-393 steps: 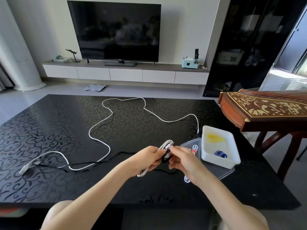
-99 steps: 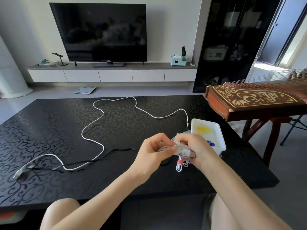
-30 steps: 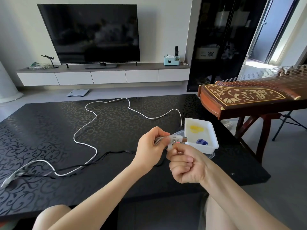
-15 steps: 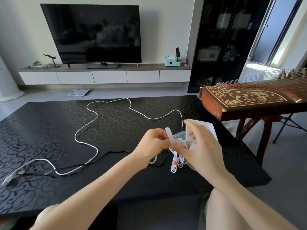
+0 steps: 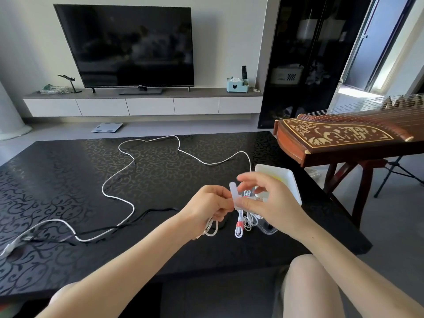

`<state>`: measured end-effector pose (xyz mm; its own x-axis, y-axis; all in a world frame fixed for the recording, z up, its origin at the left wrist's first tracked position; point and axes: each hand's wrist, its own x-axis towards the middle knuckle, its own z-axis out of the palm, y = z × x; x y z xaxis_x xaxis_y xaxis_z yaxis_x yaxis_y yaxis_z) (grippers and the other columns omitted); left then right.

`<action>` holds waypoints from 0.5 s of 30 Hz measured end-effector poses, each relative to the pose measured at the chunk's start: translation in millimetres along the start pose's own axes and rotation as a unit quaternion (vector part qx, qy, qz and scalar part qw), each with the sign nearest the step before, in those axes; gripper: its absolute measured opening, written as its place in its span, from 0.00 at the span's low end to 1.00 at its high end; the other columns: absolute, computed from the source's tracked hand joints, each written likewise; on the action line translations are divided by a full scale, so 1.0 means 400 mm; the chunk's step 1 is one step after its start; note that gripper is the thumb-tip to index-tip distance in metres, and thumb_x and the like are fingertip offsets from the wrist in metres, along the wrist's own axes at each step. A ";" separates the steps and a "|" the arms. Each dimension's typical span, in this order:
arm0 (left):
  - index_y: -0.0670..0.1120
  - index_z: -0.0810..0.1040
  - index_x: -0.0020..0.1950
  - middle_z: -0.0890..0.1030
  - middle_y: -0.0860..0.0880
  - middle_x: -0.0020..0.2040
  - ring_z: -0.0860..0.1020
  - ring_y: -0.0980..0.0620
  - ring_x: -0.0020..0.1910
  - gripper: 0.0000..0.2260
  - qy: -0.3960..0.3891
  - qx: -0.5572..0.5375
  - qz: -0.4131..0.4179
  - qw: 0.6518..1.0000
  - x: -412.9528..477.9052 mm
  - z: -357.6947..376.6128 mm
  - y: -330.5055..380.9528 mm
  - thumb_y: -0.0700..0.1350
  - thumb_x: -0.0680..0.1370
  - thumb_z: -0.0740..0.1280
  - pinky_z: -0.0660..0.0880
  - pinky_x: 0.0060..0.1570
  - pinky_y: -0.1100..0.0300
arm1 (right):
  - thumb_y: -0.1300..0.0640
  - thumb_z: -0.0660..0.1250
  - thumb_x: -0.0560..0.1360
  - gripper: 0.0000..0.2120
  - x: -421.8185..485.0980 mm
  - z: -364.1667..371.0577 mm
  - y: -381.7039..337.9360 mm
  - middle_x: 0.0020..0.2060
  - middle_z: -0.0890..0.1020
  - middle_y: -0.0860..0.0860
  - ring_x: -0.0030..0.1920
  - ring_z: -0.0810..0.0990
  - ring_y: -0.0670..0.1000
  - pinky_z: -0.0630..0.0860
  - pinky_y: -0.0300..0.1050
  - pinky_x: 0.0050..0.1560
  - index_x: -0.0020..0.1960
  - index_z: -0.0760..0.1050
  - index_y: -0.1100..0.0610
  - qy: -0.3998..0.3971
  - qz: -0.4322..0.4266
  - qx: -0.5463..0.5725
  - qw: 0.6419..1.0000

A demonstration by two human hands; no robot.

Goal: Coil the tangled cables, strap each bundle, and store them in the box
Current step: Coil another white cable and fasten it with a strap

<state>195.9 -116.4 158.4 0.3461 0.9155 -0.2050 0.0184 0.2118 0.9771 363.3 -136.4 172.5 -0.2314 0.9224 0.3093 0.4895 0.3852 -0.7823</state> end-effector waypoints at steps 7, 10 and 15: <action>0.40 0.74 0.37 0.73 0.47 0.28 0.66 0.55 0.26 0.08 0.018 0.085 0.077 0.993 -0.013 0.000 0.006 0.33 0.75 0.66 0.61 0.27 0.66 | 0.60 0.70 0.73 0.05 0.014 0.016 -0.003 0.34 0.81 0.44 0.39 0.79 0.44 0.77 0.44 0.45 0.39 0.78 0.53 0.077 -0.015 -0.031 0.996; 0.41 0.75 0.38 0.75 0.50 0.28 0.70 0.52 0.30 0.07 0.034 0.223 0.153 0.962 -0.025 0.000 0.000 0.36 0.76 0.65 0.65 0.32 0.62 | 0.58 0.70 0.74 0.07 0.013 0.034 -0.001 0.32 0.81 0.49 0.36 0.80 0.49 0.79 0.50 0.41 0.37 0.78 0.57 0.077 0.046 0.005 0.996; 0.47 0.74 0.40 0.78 0.50 0.33 0.70 0.58 0.30 0.07 0.057 0.344 0.259 0.901 -0.049 0.000 -0.021 0.41 0.78 0.66 0.67 0.32 0.67 | 0.63 0.70 0.72 0.08 0.028 0.037 -0.005 0.29 0.79 0.56 0.33 0.79 0.51 0.78 0.49 0.36 0.36 0.77 0.65 0.059 0.217 0.123 0.967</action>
<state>189.1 -136.2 154.1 0.3767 0.8686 0.3219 0.4737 -0.4792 0.7389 347.4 -127.3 169.4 0.0554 0.9981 -0.0276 0.3013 -0.0431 -0.9526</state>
